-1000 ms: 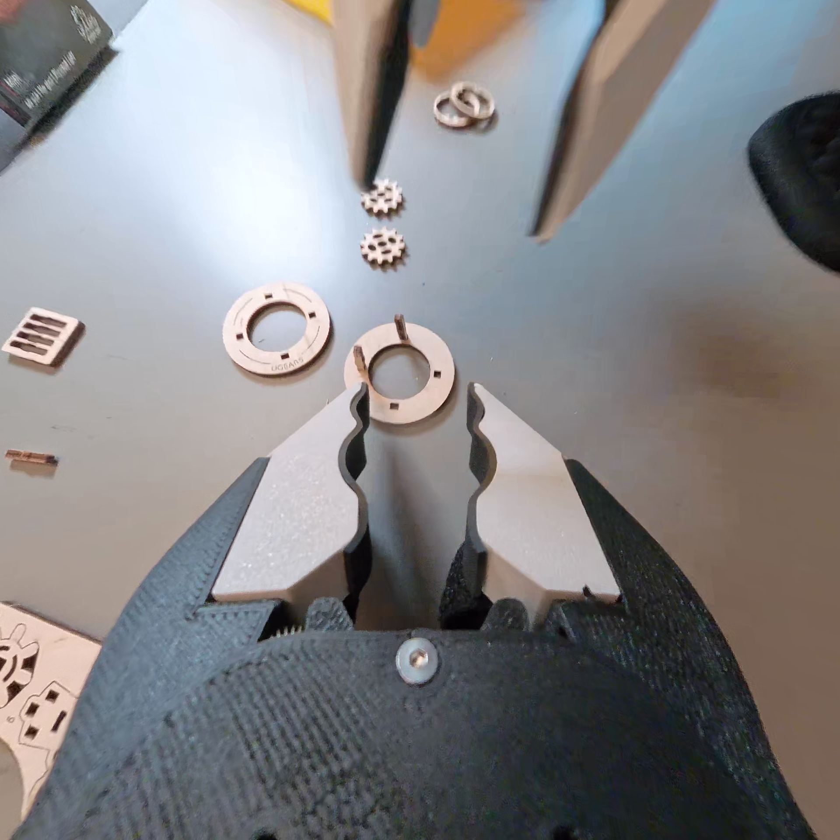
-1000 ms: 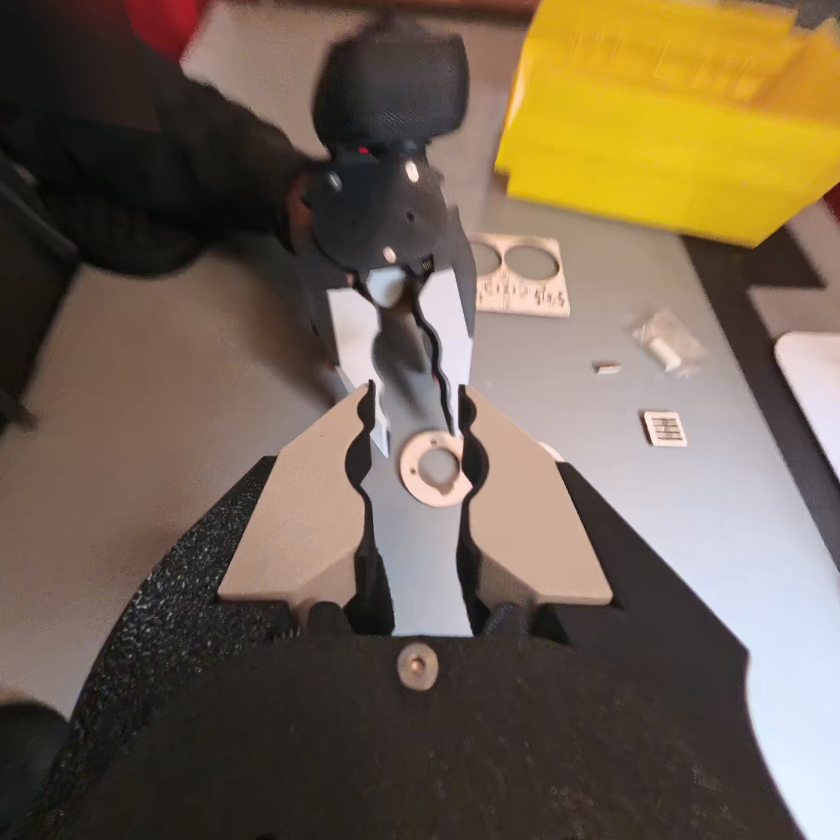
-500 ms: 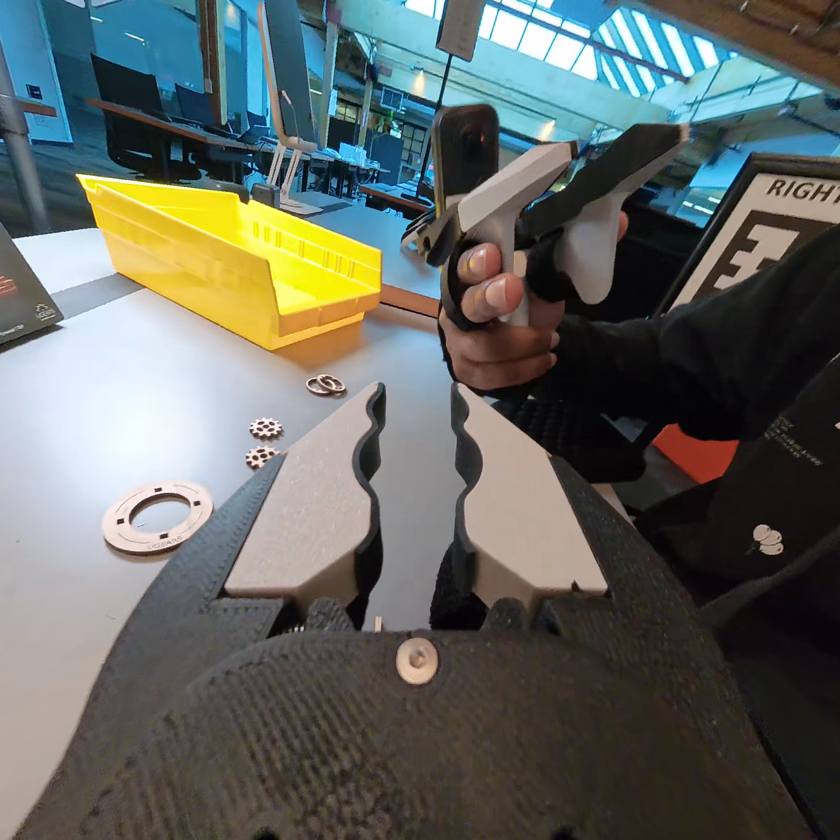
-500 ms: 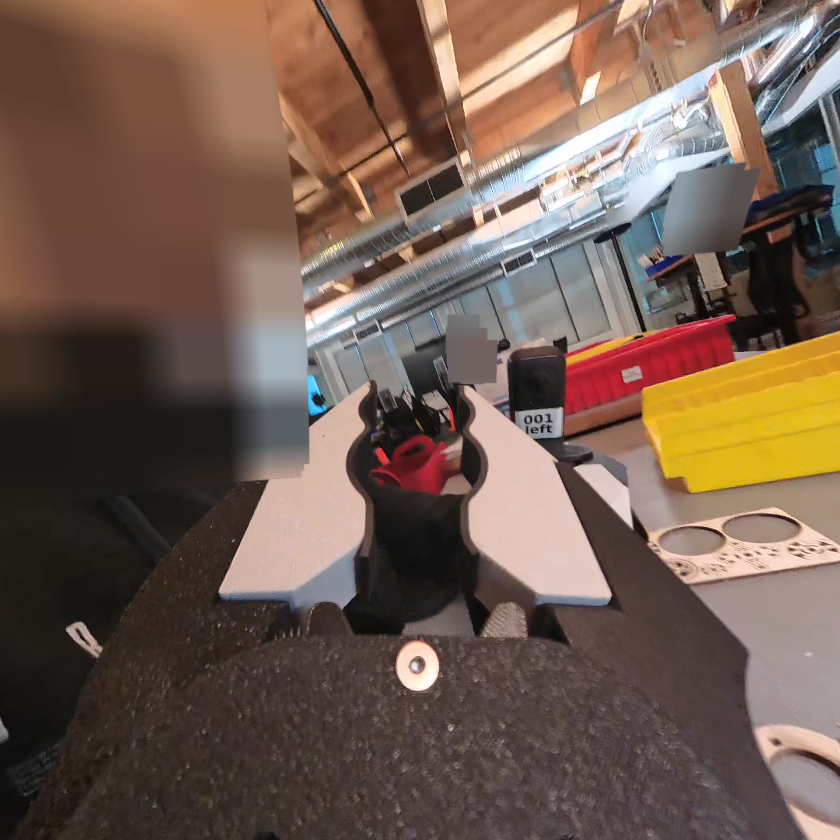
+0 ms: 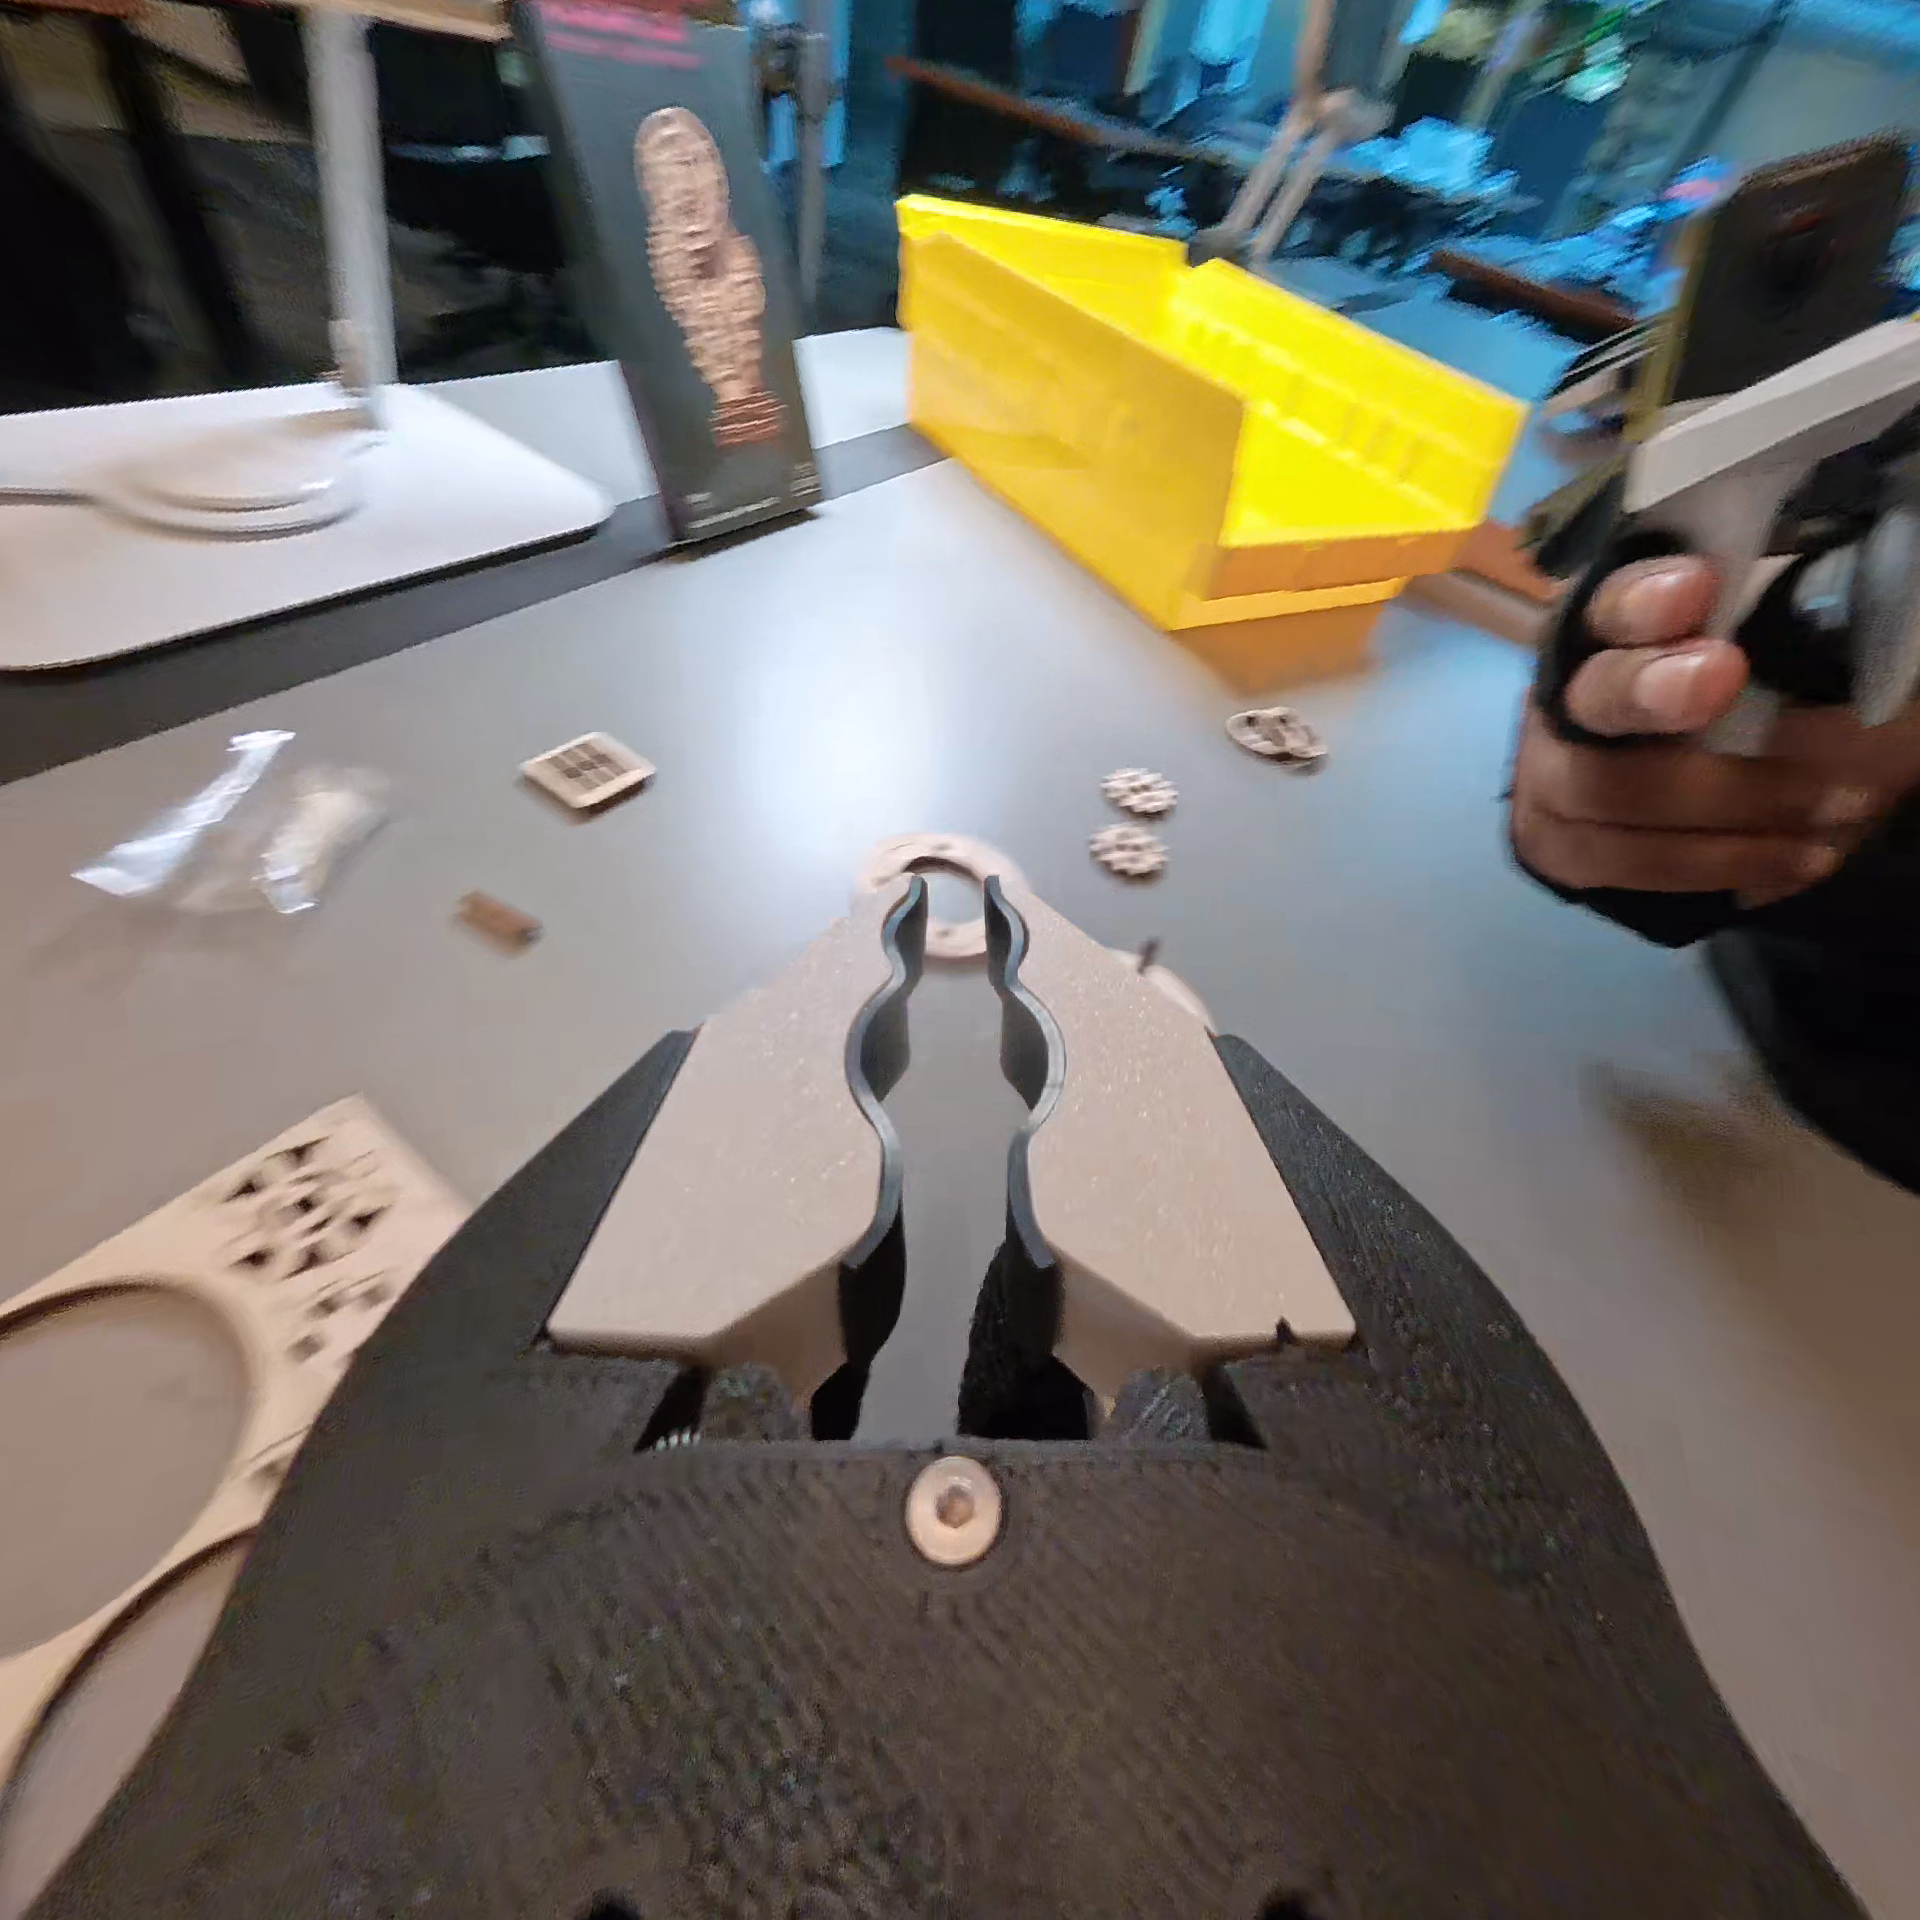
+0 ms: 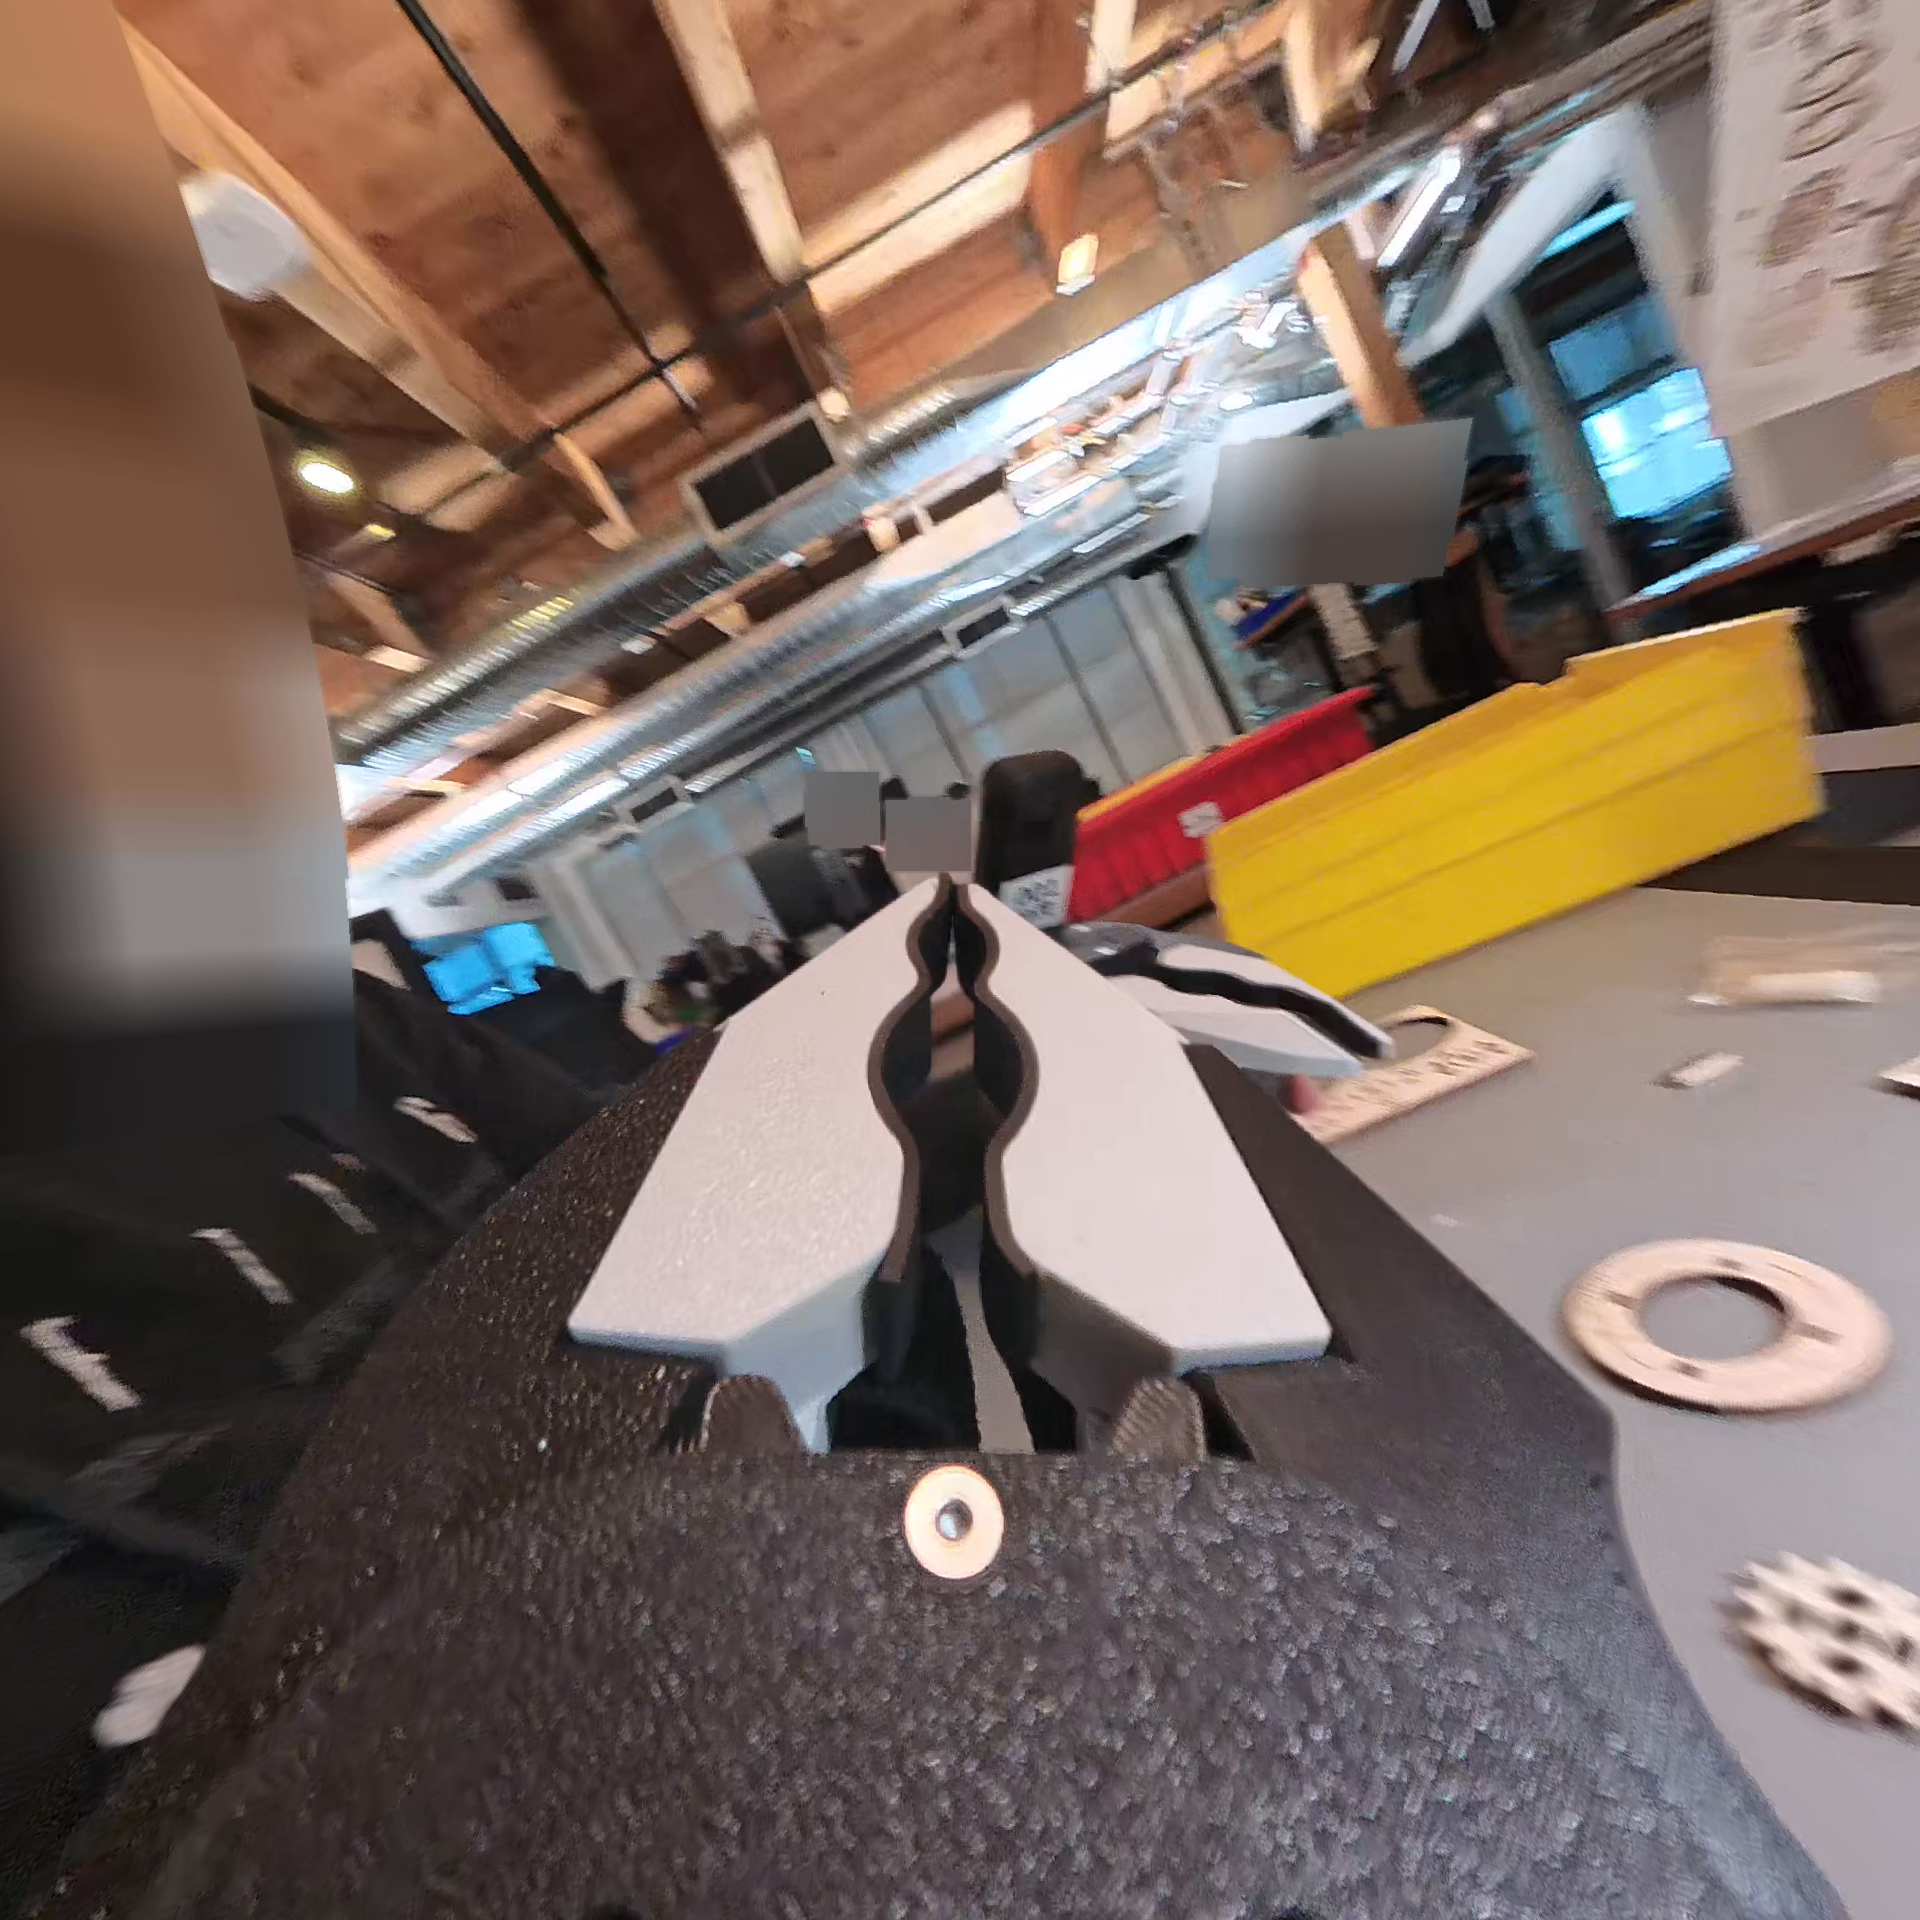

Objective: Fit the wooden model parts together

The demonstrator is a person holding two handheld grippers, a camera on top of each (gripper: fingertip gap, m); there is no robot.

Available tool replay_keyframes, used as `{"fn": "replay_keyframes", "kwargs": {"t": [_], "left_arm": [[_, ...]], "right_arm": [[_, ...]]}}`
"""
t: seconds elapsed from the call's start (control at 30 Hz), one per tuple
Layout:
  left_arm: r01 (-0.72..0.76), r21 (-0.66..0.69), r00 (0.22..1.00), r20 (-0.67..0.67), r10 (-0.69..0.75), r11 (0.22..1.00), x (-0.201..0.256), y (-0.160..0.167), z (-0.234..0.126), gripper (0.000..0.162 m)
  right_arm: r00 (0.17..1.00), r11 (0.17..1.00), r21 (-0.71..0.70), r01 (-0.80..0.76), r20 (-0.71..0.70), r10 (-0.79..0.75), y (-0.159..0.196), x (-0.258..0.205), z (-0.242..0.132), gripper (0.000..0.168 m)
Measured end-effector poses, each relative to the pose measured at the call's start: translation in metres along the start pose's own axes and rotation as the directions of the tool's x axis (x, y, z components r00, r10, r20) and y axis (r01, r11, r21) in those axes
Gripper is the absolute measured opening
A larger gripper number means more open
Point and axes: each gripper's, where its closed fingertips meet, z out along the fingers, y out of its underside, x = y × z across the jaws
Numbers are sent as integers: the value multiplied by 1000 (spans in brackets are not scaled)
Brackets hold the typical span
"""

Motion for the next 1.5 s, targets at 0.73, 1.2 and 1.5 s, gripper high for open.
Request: {"fn": "replay_keyframes", "kwargs": {"t": [0.73,1.2,1.5], "left_arm": [[149,-479,946,324,16,865,-116,36,43,24],[-373,-267,925,-41,377,889,-15,-1,28,2],[-420,83,848,-320,423,904,104,-12,-21,2]], "right_arm": [[952,982,-116,149,-254,-174,16,45,-18,12],[918,951,-231,208,-289,-271,32,52,-17,12],[920,850,-403,339,-45,-388,71,18,1,29]]}}
